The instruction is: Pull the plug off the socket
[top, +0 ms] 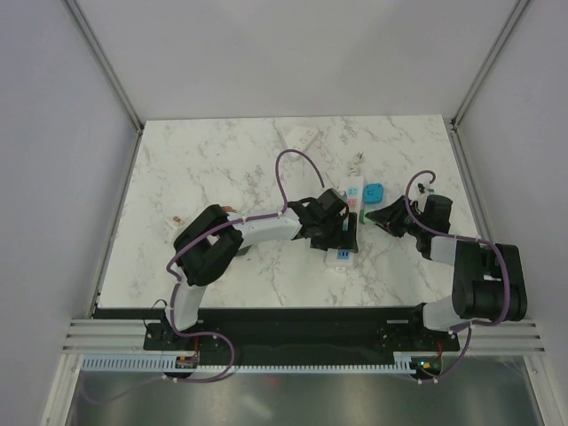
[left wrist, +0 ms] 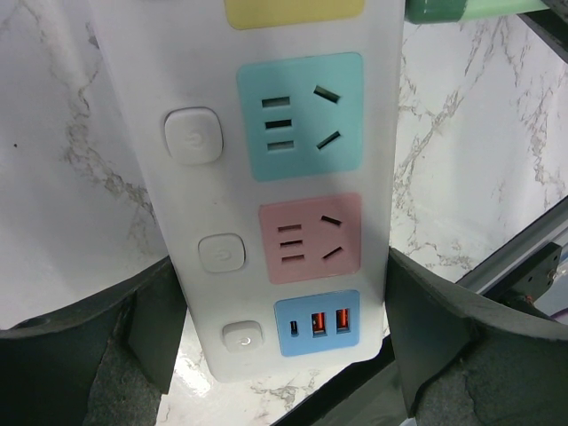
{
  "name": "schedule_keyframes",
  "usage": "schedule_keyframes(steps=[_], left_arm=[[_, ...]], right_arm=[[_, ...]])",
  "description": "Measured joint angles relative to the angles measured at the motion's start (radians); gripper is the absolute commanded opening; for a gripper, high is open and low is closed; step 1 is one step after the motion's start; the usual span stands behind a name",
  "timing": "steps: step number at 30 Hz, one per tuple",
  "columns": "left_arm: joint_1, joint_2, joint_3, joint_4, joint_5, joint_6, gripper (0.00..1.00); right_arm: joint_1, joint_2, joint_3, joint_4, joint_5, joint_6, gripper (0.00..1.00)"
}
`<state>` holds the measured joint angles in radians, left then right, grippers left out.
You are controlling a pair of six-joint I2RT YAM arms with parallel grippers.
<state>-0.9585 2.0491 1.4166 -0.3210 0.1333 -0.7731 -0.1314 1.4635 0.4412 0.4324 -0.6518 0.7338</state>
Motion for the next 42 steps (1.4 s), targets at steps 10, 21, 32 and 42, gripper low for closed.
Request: schedule_keyframes(steps=[10,21,32,42], left_arm=[[0.001,-0.01,-0.023,0.027,-0.001,-0.016,0.02],[0.003,-0.01,-0.024,0.029,0.002,-0.03,0.02],[0.005,-0.008,-0.021,0.03,0.009,-0.029,0.02],[0.006,0.0,-0.007,0.016,0.013,-0.029,0.02]], right_arm=[[-0.075,-0.04,-0.031,0.007,-0.018,0.031,0.0],[-0.192,-0.33,-0.073,-0.159,0.106,0.055,0.0],[-0.319,-0.569,-0.25,-0.216,0.419,0.269,0.0],[-0.338,-0.332,-0.35,0.097,0.539,0.364,0.0]])
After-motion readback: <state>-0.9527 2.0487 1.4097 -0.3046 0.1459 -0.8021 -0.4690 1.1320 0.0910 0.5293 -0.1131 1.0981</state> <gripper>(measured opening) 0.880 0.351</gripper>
